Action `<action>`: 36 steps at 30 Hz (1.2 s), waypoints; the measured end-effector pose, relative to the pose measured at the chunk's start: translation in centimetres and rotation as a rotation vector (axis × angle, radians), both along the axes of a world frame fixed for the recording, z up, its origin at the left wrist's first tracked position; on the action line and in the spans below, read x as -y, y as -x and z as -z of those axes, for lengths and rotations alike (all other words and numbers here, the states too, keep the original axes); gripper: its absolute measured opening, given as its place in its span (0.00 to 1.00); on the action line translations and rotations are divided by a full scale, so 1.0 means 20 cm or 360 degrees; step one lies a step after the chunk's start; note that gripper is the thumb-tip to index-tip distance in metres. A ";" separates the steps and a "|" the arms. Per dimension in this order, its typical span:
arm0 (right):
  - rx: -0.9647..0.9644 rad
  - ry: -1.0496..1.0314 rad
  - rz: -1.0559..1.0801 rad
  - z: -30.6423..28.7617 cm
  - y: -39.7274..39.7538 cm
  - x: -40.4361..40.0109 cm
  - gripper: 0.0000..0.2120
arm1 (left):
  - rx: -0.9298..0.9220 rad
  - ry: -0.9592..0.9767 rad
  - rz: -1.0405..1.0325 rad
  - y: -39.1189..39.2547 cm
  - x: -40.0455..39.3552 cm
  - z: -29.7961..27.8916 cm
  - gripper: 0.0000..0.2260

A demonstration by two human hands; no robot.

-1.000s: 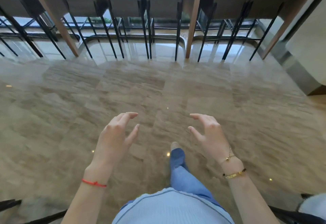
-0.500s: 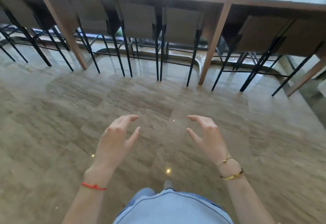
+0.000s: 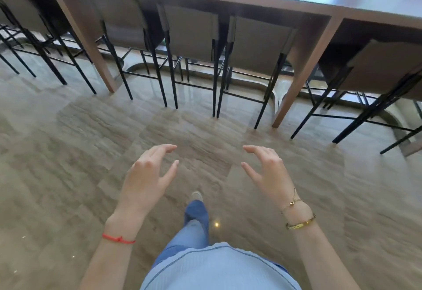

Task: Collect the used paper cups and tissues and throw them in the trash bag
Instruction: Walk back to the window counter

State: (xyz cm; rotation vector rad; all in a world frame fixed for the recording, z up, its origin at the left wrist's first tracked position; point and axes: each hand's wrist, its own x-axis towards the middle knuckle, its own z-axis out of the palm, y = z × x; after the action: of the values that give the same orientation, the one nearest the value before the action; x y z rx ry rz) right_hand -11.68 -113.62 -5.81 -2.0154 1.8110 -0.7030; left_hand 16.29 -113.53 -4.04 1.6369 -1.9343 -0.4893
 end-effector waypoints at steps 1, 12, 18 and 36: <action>-0.0004 -0.0004 0.0000 0.00 -0.01 0.12 0.19 | 0.0003 -0.0004 -0.0006 -0.01 0.11 0.00 0.14; 0.0048 0.0072 0.0034 -0.11 -0.12 1.37 0.18 | 0.0086 0.0044 0.0044 -0.10 1.41 -0.12 0.15; 0.0037 0.0087 0.0096 -0.12 -0.09 1.92 0.19 | 0.0093 0.0054 0.0100 -0.06 1.99 -0.16 0.16; 0.0059 0.0260 0.0113 -0.29 0.28 3.85 0.18 | 0.0020 0.0289 0.0133 0.36 3.91 -0.27 0.17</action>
State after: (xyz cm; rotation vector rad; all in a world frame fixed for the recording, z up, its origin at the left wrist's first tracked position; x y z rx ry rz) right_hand -17.31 -190.67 0.07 -2.0319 1.8664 -0.9312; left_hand 9.02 -191.81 1.37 1.4531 -1.9999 -0.3256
